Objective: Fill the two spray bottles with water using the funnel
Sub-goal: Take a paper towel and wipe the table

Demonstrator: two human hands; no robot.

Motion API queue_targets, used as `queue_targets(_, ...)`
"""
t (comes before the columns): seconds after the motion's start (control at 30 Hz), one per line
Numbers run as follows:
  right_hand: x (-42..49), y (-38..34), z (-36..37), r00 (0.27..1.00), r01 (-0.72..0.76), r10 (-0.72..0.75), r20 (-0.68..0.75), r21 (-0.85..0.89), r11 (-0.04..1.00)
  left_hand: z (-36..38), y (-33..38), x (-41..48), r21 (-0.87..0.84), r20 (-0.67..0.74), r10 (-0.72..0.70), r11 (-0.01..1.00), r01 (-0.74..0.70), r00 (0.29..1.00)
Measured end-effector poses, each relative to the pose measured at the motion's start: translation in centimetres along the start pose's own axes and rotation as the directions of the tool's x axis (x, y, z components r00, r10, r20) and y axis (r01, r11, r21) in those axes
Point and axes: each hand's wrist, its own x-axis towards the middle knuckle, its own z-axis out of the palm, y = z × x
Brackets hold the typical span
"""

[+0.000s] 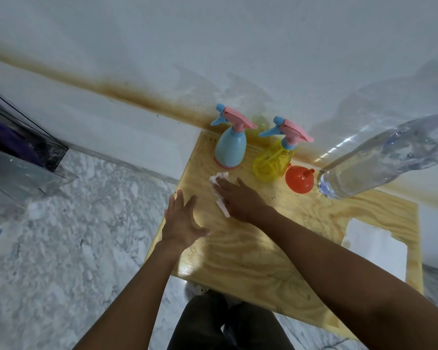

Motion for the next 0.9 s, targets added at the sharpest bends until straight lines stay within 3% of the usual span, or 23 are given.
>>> queue_targets(0.2, -1.9, -1.9, 3.9, 0.994, 0.065, -0.064, -0.091, 0.008, 0.998, 0.0, 0.1, 0.0, -0.004, -0.011, -0.008, 1.000, 0.008, 1.000)
queue_targets(0.37, -1.1, -3.0, 4.3, 0.979, 0.121, -0.133, -0.153, -0.085, 0.989, 0.1, 0.2, 0.1, -0.008, -0.013, -0.006, 1.000, 0.006, 1.000)
queue_targets(0.57, 1.7, -2.9, 2.5, 0.991, 0.023, -0.030, -0.134, -0.051, 0.998, 0.2, -0.1, 0.1, -0.039, -0.018, -0.015, 0.999, 0.015, 1.000)
queue_targets(0.73, 1.4, -1.7, 2.3, 0.981, -0.177, 0.168, -0.097, -0.098, 0.979, 0.2, -0.2, 0.1, -0.025, -0.019, -0.015, 1.000, 0.015, 1.000)
queue_targets(0.9, -1.5, -1.4, 4.0, 0.957, -0.237, 0.213, -0.199, -0.105, 0.966, 0.2, -0.1, 0.1, 0.006, -0.014, -0.019, 1.000, 0.019, 1.000)
